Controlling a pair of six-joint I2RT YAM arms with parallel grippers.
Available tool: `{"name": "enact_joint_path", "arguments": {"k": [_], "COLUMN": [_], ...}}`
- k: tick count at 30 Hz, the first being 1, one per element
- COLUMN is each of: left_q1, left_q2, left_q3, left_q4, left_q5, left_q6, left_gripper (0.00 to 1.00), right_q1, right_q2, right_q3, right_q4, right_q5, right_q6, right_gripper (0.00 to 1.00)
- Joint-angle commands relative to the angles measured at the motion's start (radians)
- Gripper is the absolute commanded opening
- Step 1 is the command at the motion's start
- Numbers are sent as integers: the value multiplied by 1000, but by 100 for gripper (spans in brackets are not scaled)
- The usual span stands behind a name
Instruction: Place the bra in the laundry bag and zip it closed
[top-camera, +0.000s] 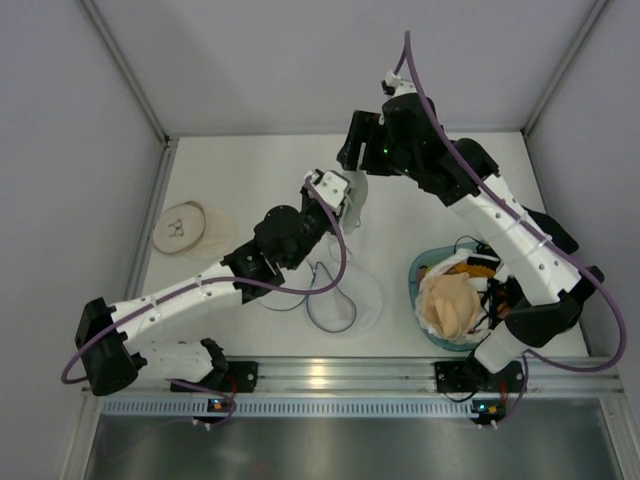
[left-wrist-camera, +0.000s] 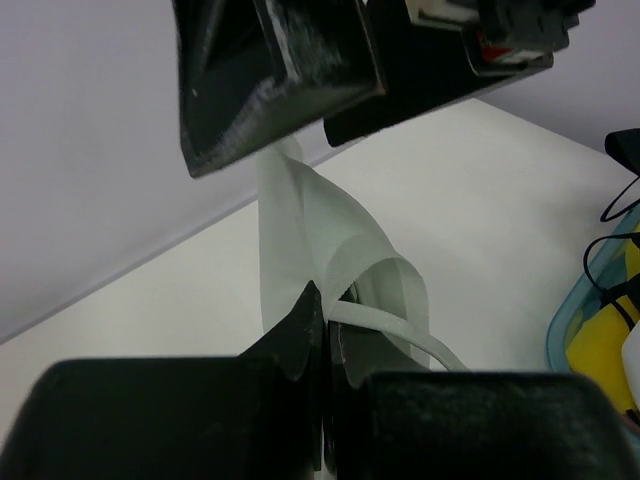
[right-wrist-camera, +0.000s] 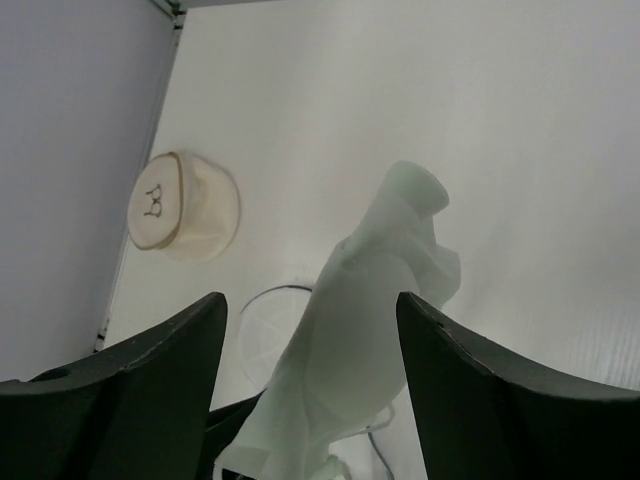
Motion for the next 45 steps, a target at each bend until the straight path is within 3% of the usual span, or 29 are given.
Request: {"name": "enact_joint_path", "arguments": {"k": [1, 3, 6, 10, 12, 14, 15, 17, 18, 21, 24, 25, 29, 33, 34, 36, 37, 40, 45], "left_q1": [-8, -7, -10, -23, -33, -37, -39, -39, -39, -39, -37, -37, -19, 84, 174, 290, 393, 483, 484], "left_q2": [-19, -25, -28, -20, -29, -65, -83, -152, -178, -279, -333, -335, -264, -209, -197, -148, -135, -92, -54], "left_q3": [13, 9, 2, 5, -4, -24, -31, -39, -36, -9, 79, 100, 232, 269, 284, 292, 291, 288, 297], "left_q4": [100, 103, 123, 122, 120, 117, 108, 38, 5, -143, -318, -350, -508, -523, -520, -497, -480, -444, -418], "left_q5": [-30, -24, -7, -13, 15, 99, 122, 159, 151, 66, -10, -20, -27, 252, 450, 650, 820, 991, 1205], "left_q6": [22, 24, 7, 14, 15, -22, -41, -86, -99, -140, -160, -159, -234, -240, -272, -300, -314, -248, -173], "left_gripper": [0, 0, 0, 0, 1, 11, 39, 54, 67, 81, 86, 88, 90, 92, 92, 93, 93, 93, 94], "right_q1": [24, 25, 28, 39, 39, 41, 41, 30, 22, -36, -126, -155, -197, -199, -197, -200, -202, -205, -203], "right_q2": [9, 18, 46, 86, 81, 58, 50, 23, 9, -77, -146, -155, -164, -149, -143, -137, -131, -129, -97], "right_q3": [41, 41, 47, 109, 116, 116, 118, 110, 104, -32, -129, -143, -137, -66, -54, -10, 0, 15, 35], "right_q4": [-85, -93, -85, -108, -108, -101, -88, -68, -36, 95, 146, 154, 74, -13, -31, -99, -113, -131, -137], "right_q5": [73, 78, 53, 49, 61, 89, 98, 86, 73, -89, -276, -415, -565, -726, -784, -851, -894, -953, -1022], "right_q6": [9, 4, 1, -16, -22, -46, -62, -123, -145, -279, -367, -454, -658, -812, -867, -919, -953, -976, -965], "right_gripper": [69, 69, 54, 0, 0, 0, 0, 0, 0, 0, 0, 0, 0, 0, 0, 0, 0, 0, 0]}}
